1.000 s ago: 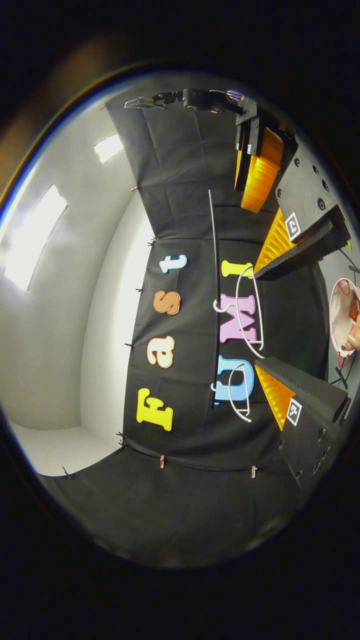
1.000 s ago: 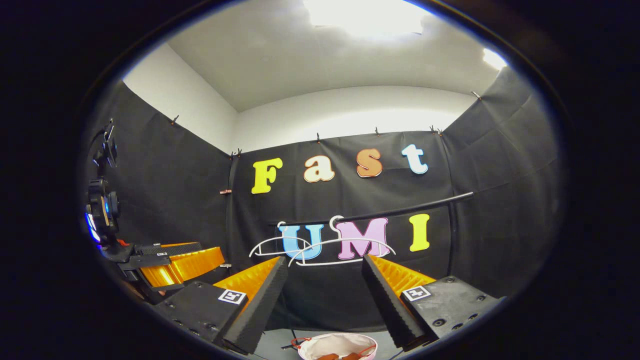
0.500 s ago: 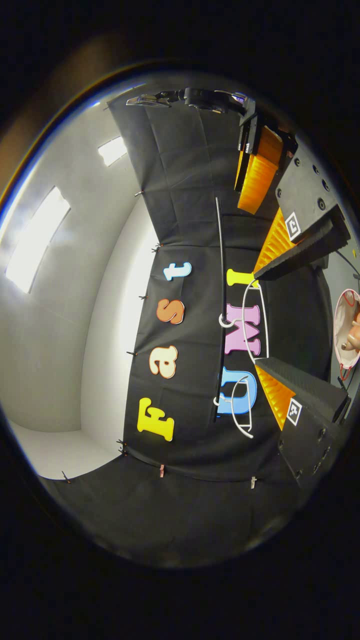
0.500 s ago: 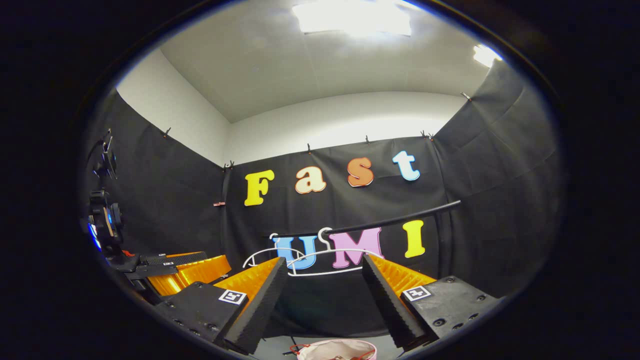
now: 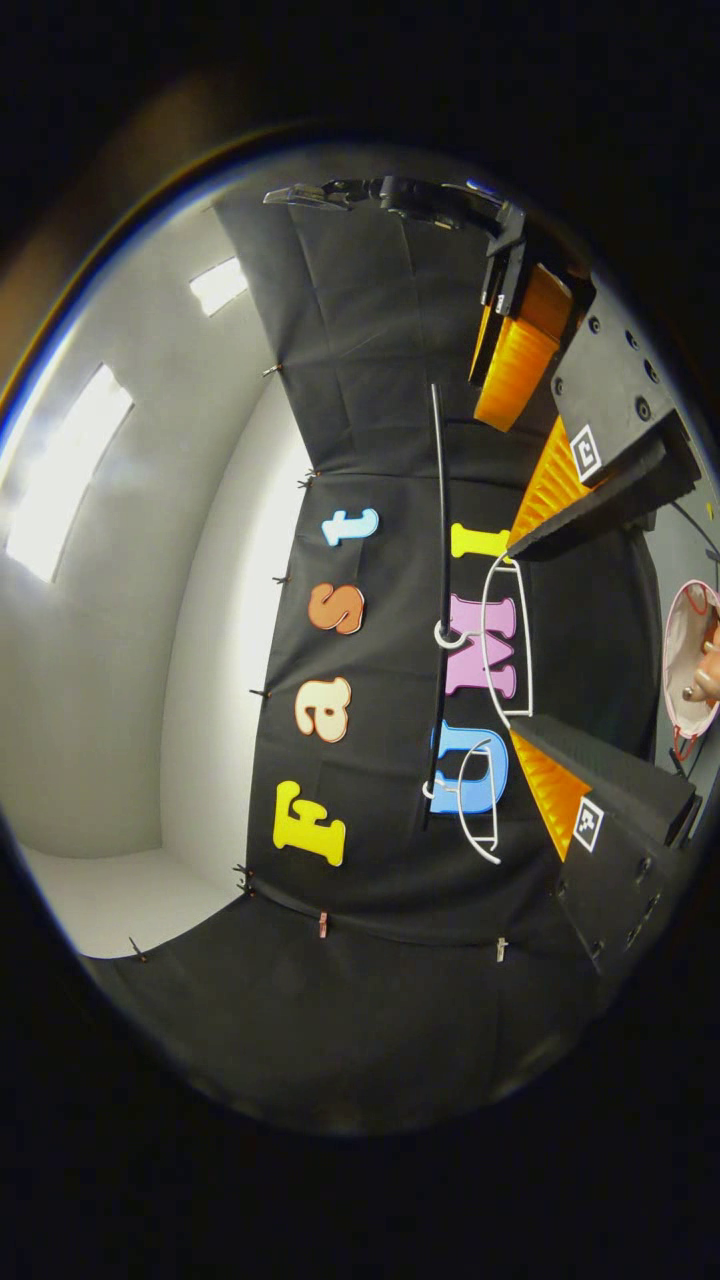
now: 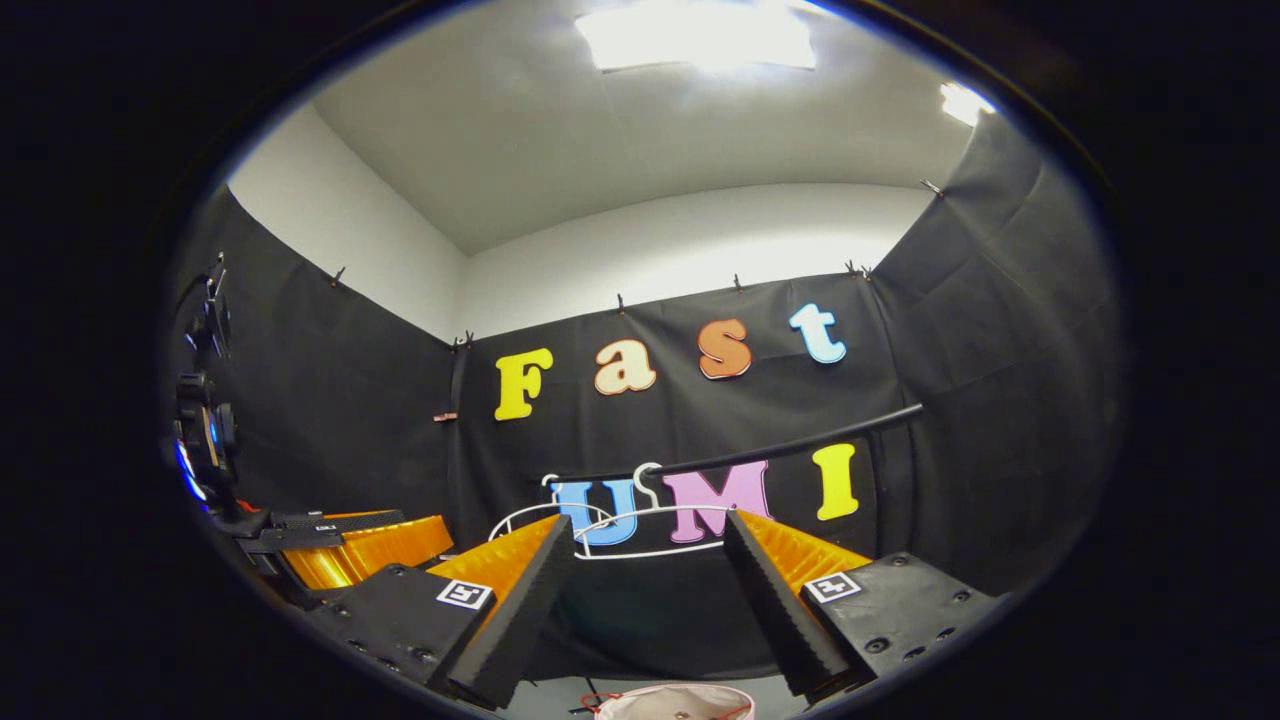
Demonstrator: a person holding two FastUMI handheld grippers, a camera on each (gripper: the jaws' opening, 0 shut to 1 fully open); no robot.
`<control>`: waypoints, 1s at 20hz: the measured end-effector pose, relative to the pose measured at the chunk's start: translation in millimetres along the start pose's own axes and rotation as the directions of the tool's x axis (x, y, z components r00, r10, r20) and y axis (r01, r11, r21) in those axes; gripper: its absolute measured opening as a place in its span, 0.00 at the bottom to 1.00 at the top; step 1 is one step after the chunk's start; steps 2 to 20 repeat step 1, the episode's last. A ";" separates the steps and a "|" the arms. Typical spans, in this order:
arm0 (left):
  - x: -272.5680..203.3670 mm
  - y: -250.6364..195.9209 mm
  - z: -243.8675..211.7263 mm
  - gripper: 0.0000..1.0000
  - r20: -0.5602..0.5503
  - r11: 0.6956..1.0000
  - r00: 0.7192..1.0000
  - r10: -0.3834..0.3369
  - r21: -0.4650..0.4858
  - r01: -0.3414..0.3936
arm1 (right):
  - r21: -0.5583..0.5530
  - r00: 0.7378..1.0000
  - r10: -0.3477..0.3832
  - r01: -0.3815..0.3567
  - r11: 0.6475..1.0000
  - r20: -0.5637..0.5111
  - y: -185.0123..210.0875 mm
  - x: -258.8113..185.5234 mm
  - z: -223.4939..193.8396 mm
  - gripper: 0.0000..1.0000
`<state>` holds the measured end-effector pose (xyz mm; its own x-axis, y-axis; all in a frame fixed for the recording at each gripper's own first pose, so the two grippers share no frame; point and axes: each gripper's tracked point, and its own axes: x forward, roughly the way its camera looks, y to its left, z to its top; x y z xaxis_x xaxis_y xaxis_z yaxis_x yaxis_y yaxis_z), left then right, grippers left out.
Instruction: Grasp the clothes on the hanger with both hands and then place them into the laundry hamper below.
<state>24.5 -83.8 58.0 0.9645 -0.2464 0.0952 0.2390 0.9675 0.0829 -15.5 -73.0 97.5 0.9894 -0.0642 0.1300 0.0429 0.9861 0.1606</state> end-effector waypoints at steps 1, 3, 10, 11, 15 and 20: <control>-1.8 0.9 0.7 0.98 0.003 1.000 1.000 0.007 -0.004 -0.007 | -0.001 1.000 0.016 -0.016 1.000 -0.002 4.2 0.2 -0.1 1.00; -1.8 0.9 0.7 0.98 0.003 1.000 1.000 0.007 -0.004 -0.007 | -0.001 1.000 0.016 -0.016 1.000 -0.002 4.2 0.2 -0.1 1.00; -1.8 0.9 0.7 0.98 0.003 1.000 1.000 0.007 -0.004 -0.007 | -0.001 1.000 0.016 -0.016 1.000 -0.002 4.2 0.2 -0.1 1.00; -1.8 0.9 0.7 0.98 0.003 1.000 1.000 0.007 -0.004 -0.007 | -0.001 1.000 0.016 -0.016 1.000 -0.002 4.2 0.2 -0.1 1.00; -1.8 0.9 0.7 0.98 0.003 1.000 1.000 0.007 -0.004 -0.007 | -0.001 1.000 0.016 -0.016 1.000 -0.002 4.2 0.2 -0.1 1.00; -1.8 0.9 0.7 0.98 0.003 1.000 1.000 0.007 -0.004 -0.007 | -0.001 1.000 0.016 -0.016 1.000 -0.002 4.2 0.2 -0.1 1.00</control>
